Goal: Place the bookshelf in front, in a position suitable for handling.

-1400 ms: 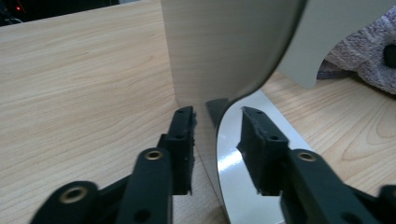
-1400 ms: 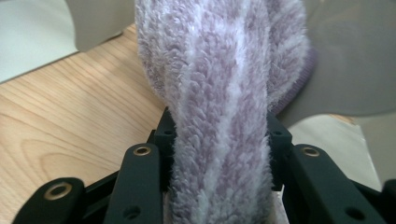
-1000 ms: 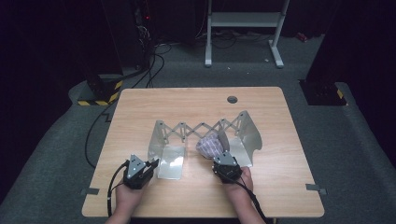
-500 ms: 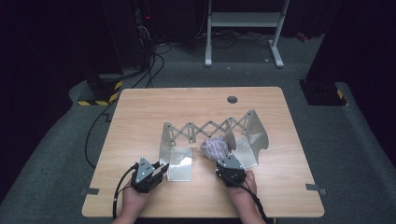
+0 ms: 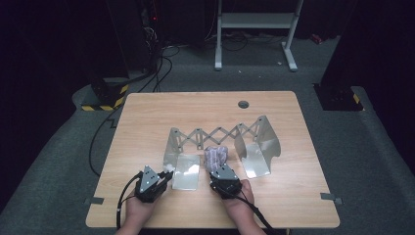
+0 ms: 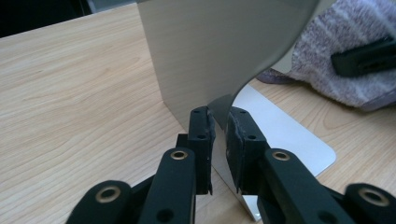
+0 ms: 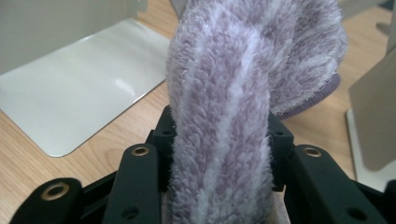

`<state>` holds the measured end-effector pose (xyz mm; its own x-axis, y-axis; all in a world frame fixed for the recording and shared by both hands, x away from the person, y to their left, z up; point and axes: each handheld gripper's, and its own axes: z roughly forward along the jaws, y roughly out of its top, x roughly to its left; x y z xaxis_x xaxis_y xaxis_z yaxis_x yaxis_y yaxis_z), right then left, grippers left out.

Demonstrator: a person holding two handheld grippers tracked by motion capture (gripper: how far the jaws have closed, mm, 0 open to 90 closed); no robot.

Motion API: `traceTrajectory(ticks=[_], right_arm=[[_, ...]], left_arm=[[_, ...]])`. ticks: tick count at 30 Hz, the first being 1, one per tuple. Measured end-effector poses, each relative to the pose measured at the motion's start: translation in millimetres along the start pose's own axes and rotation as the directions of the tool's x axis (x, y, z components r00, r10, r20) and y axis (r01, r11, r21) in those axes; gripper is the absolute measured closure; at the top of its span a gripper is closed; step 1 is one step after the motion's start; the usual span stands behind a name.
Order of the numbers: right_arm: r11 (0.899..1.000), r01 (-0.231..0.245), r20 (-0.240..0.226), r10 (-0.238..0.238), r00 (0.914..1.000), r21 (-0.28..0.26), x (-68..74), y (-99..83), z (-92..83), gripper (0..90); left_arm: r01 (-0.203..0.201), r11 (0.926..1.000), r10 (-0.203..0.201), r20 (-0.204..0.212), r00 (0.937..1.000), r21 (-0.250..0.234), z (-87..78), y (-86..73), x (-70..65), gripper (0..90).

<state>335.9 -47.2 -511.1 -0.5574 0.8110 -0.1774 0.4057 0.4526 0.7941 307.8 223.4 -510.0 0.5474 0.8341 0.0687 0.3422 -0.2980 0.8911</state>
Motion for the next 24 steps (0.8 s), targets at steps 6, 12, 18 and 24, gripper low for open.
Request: traceTrajectory(ticks=[6,12,18,24], right_arm=[[0.997,-0.025,0.014,0.026,0.9996,-0.071,-5.6,18.0,-8.8,59.9],[1.000,0.013,-0.008,-0.013,0.9999,0.005,7.7,12.0,12.1,59.5],[1.000,0.004,-0.021,-0.004,0.9998,0.003,11.4,13.7,14.1,59.5],[0.999,0.007,-0.021,-0.008,0.9997,-0.040,9.8,22.0,2.4,59.3]], left_arm=[[0.013,0.9999,-0.013,0.016,0.9998,0.002,-1.3,-2.8,4.3,77.0],[0.010,0.9999,-0.010,0.018,0.9998,0.011,0.0,-4.2,4.4,76.4],[0.003,0.9997,-0.004,0.024,0.9997,0.022,2.3,-5.0,4.2,77.3],[0.001,0.9998,-0.001,0.023,0.9997,0.019,2.2,-4.8,4.5,78.3]])
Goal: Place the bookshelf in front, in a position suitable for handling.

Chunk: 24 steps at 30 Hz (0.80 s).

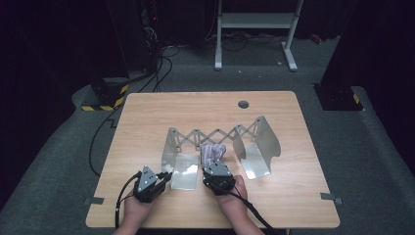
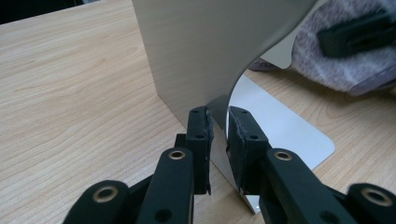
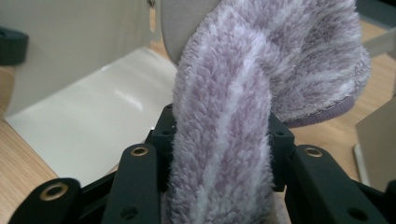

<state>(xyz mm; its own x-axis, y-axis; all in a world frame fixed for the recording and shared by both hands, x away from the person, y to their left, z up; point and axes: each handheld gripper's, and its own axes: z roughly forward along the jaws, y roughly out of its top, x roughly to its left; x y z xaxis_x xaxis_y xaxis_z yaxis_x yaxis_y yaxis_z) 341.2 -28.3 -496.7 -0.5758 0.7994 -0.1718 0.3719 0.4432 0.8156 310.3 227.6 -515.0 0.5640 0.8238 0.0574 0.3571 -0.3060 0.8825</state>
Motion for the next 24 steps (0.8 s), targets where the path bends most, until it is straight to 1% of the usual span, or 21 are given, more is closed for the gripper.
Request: traceTrajectory(ticks=[3,5,9,12,14,16,22,24], right_arm=[[1.000,0.002,0.002,-0.002,1.0000,-0.028,0.1,6.4,-8.3,59.3],[0.998,0.009,0.002,-0.009,1.0000,-0.058,-0.3,12.1,-16.2,59.3],[0.991,0.008,0.008,-0.007,0.9999,-0.130,-1.4,26.2,-35.8,59.2],[0.987,0.011,0.010,-0.009,0.9999,-0.160,-0.7,32.0,-45.2,59.3],[0.988,0.023,0.011,-0.021,0.9997,-0.156,1.4,30.8,-45.7,59.4],[0.989,0.034,0.013,-0.033,0.9994,-0.144,3.7,26.1,-42.7,59.4],[0.997,0.025,-0.002,-0.026,0.9997,-0.076,8.7,7.0,-24.9,59.6],[0.998,0.029,-0.004,-0.030,0.9996,-0.048,9.5,0.2,-16.5,59.6]], left_arm=[[0.002,1.0000,-0.002,0.001,1.0000,-0.003,-0.4,0.1,-0.1,78.2],[-0.003,1.0000,0.003,-0.001,1.0000,-0.003,-0.5,0.2,0.4,77.8],[0.001,1.0000,-0.001,0.001,1.0000,-0.007,-0.8,0.3,0.2,75.9],[-0.001,1.0000,0.001,0.002,1.0000,-0.006,-0.8,0.1,0.1,75.3],[0.000,1.0000,0.000,0.003,1.0000,-0.006,-0.7,0.1,0.3,75.1],[-0.002,1.0000,0.002,0.004,1.0000,-0.006,-0.5,0.1,0.2,75.1],[-0.002,1.0000,0.002,0.003,1.0000,-0.008,-0.9,0.2,-0.1,75.8],[-0.001,1.0000,0.001,0.004,1.0000,-0.008,-0.8,0.2,0.0,75.9]])
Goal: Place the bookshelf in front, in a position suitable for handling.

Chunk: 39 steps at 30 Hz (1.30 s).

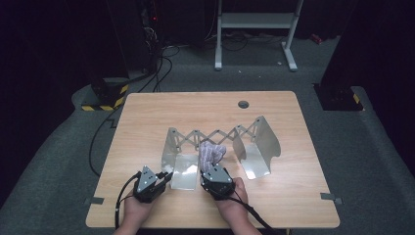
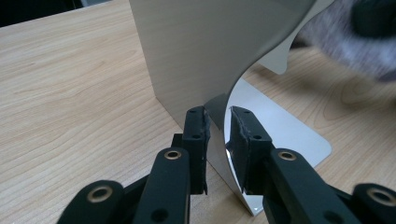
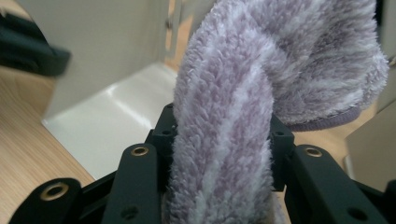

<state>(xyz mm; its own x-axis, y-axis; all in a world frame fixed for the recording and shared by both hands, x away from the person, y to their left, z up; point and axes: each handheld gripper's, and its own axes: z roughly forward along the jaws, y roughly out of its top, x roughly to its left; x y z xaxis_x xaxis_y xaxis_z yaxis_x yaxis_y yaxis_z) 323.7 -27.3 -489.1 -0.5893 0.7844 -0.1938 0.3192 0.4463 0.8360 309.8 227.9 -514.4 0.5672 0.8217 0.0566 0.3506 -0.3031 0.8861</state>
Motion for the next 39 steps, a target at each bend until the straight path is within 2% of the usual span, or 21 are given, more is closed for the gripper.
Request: traceTrajectory(ticks=[6,10,15,23,29,35,39], right_arm=[[0.994,-0.007,-0.008,0.008,0.9999,0.110,-6.0,-17.7,29.5,59.9],[0.993,-0.005,-0.007,0.006,1.0000,0.118,-11.1,-14.7,36.7,59.8],[0.993,0.019,0.010,-0.020,0.9998,0.116,-17.8,-4.3,38.5,59.8],[0.997,0.069,0.041,-0.070,0.9967,0.031,-24.9,25.3,17.6,59.8],[0.997,0.075,0.063,-0.073,0.9953,-0.035,-28.8,45.9,0.2,59.9],[0.989,0.090,0.084,-0.081,0.9932,-0.116,-29.1,62.7,-19.4,60.0],[0.981,0.103,0.097,-0.088,0.9914,-0.164,-28.8,69.4,-25.8,60.4]], left_arm=[[-0.001,1.0000,0.001,-0.002,1.0000,-0.001,-0.2,0.0,0.1,76.6],[-0.001,1.0000,0.001,-0.004,1.0000,-0.001,-0.1,-0.1,0.8,78.2],[-0.001,1.0000,0.001,-0.005,1.0000,-0.002,-0.5,0.0,0.9,78.5],[-0.001,1.0000,0.001,-0.005,1.0000,-0.002,-0.7,0.0,0.7,78.6],[-0.002,1.0000,0.002,-0.006,1.0000,-0.003,-1.0,-0.1,0.6,78.7],[-0.002,1.0000,0.002,-0.005,1.0000,-0.002,-1.0,-0.4,0.9,78.7],[0.000,1.0000,0.000,-0.004,1.0000,-0.002,-1.1,-0.5,0.8,78.7]])
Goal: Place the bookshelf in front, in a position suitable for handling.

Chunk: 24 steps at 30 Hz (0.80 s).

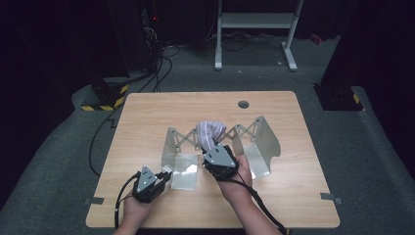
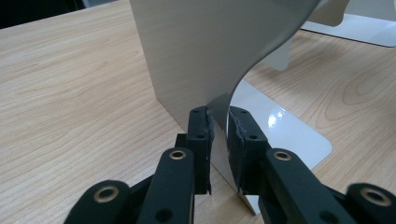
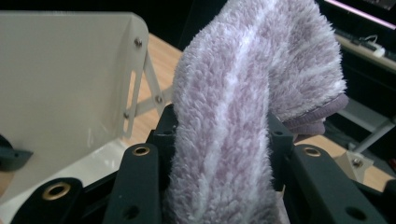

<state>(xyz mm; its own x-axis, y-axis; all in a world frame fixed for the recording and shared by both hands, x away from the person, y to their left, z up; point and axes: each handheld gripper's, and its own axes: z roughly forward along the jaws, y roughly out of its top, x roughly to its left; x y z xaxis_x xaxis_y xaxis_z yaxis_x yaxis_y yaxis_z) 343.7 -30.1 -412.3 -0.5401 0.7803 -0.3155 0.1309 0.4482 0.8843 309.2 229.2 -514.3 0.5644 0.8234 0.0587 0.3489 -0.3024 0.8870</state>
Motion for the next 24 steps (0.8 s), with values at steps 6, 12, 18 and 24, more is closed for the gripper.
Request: traceTrajectory(ticks=[6,12,18,24], right_arm=[[0.999,-0.018,-0.027,0.019,0.9994,0.050,-0.1,-9.7,13.0,61.0],[0.993,-0.019,-0.061,0.026,0.9978,0.119,9.6,-37.9,24.5,61.7],[0.981,-0.003,-0.103,0.023,0.9945,0.195,25.9,-66.1,33.2,62.0],[0.964,0.010,-0.143,0.029,0.9894,0.265,36.7,-87.5,37.4,62.0]], left_arm=[[0.002,1.0000,-0.002,0.003,1.0000,-0.002,-0.1,-0.2,0.2,78.9],[0.002,1.0000,-0.002,0.003,1.0000,-0.002,0.1,-0.3,0.4,78.9],[0.003,1.0000,-0.003,0.003,1.0000,-0.002,0.2,-0.2,0.3,78.9],[0.002,1.0000,-0.002,0.004,1.0000,-0.003,0.4,-0.4,0.5,78.7]])
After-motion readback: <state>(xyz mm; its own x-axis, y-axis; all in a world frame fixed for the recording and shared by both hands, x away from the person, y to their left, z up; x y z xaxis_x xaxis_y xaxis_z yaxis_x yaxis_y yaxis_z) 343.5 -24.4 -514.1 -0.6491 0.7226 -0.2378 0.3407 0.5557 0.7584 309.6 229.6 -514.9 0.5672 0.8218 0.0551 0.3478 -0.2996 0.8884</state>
